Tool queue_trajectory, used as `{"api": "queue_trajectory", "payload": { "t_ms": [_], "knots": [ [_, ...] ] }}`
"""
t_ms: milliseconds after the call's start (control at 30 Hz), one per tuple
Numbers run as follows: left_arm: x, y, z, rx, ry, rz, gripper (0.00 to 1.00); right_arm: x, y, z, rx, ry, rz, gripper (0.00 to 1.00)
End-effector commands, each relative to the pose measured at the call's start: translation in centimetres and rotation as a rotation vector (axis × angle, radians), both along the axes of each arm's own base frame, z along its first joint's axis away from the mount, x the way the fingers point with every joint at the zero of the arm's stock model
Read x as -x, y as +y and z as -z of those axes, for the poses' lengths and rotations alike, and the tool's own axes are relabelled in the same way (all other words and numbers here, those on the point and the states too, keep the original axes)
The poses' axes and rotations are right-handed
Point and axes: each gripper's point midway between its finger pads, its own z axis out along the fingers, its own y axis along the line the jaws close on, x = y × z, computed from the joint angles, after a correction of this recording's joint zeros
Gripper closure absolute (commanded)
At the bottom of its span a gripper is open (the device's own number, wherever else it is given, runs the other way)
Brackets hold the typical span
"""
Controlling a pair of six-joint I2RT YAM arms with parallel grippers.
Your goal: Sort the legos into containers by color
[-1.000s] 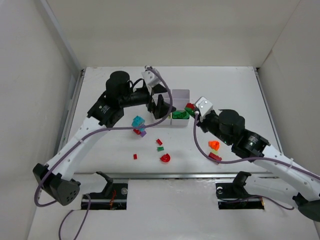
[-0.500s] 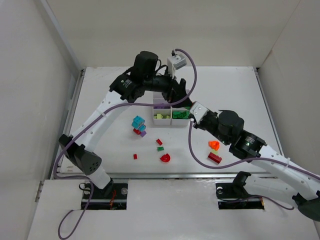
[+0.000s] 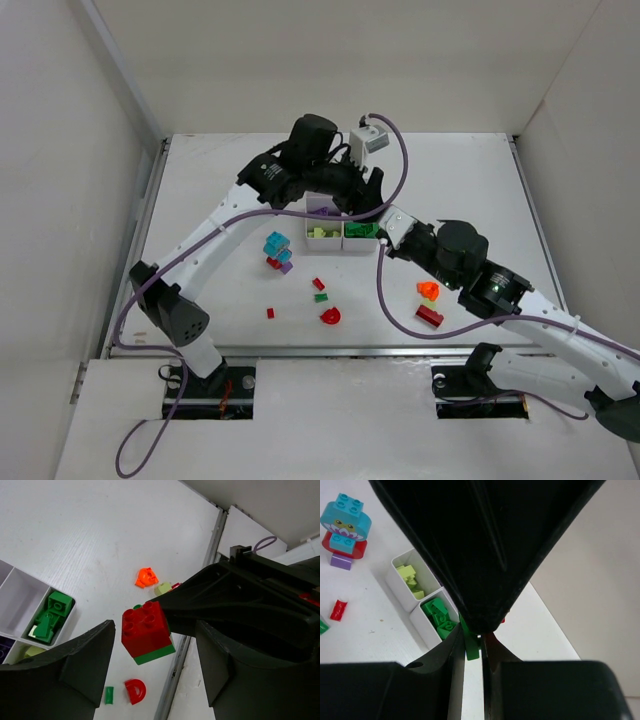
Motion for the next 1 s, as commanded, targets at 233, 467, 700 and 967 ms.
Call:
{"api": "queue_trajectory", "payload": {
  "t_ms": [233,467,700,967],
  "knots": [
    [0.2,-0.1,1.0,-0.016,0.012,0.014,0.68,0.1,0.6,-2.5,-0.072,-0.059,-0.021,1.00],
    [-0.3,-0.1,0.7,-0.002,0.008,0.001,1.00,0.2,0.7,-1.5,-0.057,-0.044,-0.030,1.00],
    [-2.4,0.1,-1.2,0.059,-0.013,-0.054,1.00,1.6,2.8,1.8,-0.019,0.061,-0.157,1.00],
    [-3.6,-0.3,-3.3,0.132,-0.016,-0.066,1.00,2.4,5.0,4.3,-0.014,0.169,-0.246,1.00]
  ]
}}
